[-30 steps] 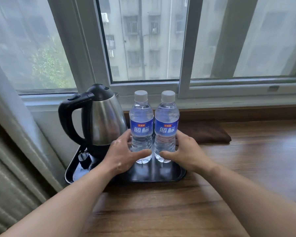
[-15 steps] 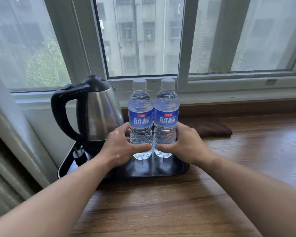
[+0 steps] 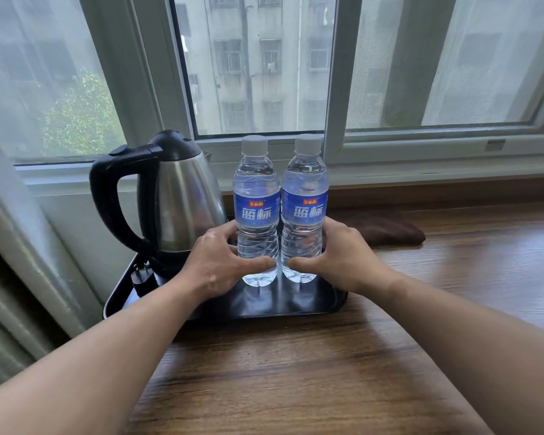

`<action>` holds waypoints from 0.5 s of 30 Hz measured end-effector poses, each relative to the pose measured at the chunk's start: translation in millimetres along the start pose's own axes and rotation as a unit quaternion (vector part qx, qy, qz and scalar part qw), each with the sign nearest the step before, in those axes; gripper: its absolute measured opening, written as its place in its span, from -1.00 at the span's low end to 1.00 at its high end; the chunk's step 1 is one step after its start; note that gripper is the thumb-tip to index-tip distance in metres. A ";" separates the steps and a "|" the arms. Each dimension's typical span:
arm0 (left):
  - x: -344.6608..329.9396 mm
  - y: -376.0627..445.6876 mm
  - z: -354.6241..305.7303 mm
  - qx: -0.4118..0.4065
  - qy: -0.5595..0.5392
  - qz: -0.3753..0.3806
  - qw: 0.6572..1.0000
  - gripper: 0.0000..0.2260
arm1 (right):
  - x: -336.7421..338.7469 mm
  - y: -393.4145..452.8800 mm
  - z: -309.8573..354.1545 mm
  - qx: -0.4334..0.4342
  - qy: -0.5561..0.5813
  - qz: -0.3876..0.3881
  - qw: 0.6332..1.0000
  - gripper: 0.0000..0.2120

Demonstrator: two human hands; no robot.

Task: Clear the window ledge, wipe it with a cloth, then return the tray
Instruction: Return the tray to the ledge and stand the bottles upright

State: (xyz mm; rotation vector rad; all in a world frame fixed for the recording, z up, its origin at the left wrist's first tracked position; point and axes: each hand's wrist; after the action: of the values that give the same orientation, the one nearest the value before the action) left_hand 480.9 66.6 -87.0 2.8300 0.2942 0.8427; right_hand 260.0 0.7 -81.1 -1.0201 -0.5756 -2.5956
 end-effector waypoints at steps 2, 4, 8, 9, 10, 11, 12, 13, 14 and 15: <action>0.4 -0.1 -0.1 -0.001 0.004 0.002 1.000 -0.50 | 0.0 -0.1 0.3 0.001 -0.003 -0.001 1.000 -0.56; 0.7 -0.7 -0.9 -0.003 0.005 0.002 1.000 -0.53 | 0.6 -0.3 1.0 0.002 -0.005 -0.001 1.000 -0.56; 0.8 -1.1 -1.8 -0.001 0.008 -0.001 1.000 -0.54 | 1.0 -0.5 1.7 0.002 -0.008 -0.001 1.000 -0.57; 0.9 -1.1 -2.0 0.000 0.009 -0.001 1.000 -0.54 | 1.0 -0.6 1.9 0.001 -0.009 -0.002 1.000 -0.57; 0.9 -1.3 -2.5 0.000 0.008 -0.001 1.000 -0.53 | 1.2 -1.0 2.3 0.001 -0.010 -0.002 1.000 -0.57; 0.8 -1.6 -2.7 0.001 0.007 -0.001 1.000 -0.52 | 1.4 -1.5 2.9 0.001 -0.011 -0.002 1.000 -0.57; 0.9 -2.5 -3.3 0.002 0.007 -0.002 1.000 -0.52 | 1.7 -2.1 3.4 0.001 -0.011 0.000 1.000 -0.57; 1.0 -3.4 -4.6 0.004 0.006 -0.002 1.000 -0.53 | 2.0 -2.9 3.9 0.002 -0.009 0.003 1.000 -0.57; 0.8 -4.8 -6.0 0.005 0.005 -0.001 1.000 -0.54 | 2.6 -4.3 4.6 0.003 -0.007 0.007 1.000 -0.57; 0.7 -6.2 -7.5 0.006 0.004 0.000 1.000 -0.54 | 3.1 -5.7 5.3 0.003 -0.006 0.009 1.000 -0.57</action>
State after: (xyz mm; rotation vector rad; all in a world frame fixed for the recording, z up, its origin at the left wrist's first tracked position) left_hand 476.4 73.6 -81.8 2.8393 0.3006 0.8548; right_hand 258.5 7.8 -76.8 -1.0353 -0.5730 -2.5722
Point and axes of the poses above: each hand's wrist, its own y-axis towards the middle knuckle, its own x-axis out of the back of the hand, z = x × y, and after that the axes turned 2 degrees about -x, right-handed
